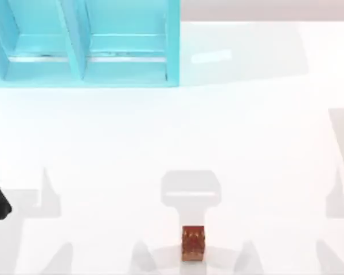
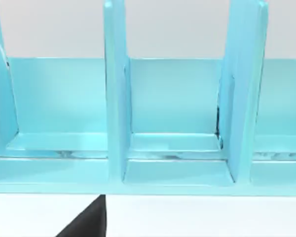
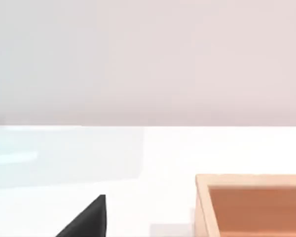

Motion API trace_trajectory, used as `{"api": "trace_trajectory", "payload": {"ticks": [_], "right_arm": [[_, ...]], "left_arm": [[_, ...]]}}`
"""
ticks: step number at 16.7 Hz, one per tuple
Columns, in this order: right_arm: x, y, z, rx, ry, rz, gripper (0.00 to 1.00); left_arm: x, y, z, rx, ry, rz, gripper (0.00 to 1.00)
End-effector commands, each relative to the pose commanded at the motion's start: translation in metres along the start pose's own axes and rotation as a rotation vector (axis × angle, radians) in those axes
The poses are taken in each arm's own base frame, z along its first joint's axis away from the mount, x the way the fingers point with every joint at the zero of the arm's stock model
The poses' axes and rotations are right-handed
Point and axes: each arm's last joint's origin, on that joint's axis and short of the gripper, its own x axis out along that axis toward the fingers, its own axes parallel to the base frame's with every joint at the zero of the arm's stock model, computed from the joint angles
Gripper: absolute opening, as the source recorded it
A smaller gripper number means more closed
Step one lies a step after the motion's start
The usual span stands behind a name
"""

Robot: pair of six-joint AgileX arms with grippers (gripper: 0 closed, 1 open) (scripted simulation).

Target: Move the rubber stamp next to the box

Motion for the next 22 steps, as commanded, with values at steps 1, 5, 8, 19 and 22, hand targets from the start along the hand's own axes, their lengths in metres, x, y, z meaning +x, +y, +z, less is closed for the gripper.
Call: {"api": "trace_trajectory", "payload": {"ticks": [1, 5, 8, 19, 22], "right_arm": [[0.0, 0.0, 0.0, 0.0, 0.0, 0.0, 1.0], [0.0, 0.006, 0.011, 0.054, 0.051, 0.057, 1.0], [0.003, 0.022, 0.04, 0.16, 0.179, 0.173, 1.0], [0.075, 0.185, 0.108, 0.221, 1.178, 0.279, 1.0], [0.086, 0.237, 0.096, 0.139, 1.368, 0.183, 1.0]], "left_arm": [[0.0, 0.0, 0.0, 0.0, 0.0, 0.0, 1.0], [0.0, 0.0, 0.0, 0.0, 0.0, 0.0, 1.0], [0.0, 0.0, 0.0, 0.0, 0.0, 0.0, 1.0], [0.0, 0.0, 0.0, 0.0, 0.0, 0.0, 1.0], [0.0, 0.0, 0.0, 0.0, 0.0, 0.0, 1.0]]}}
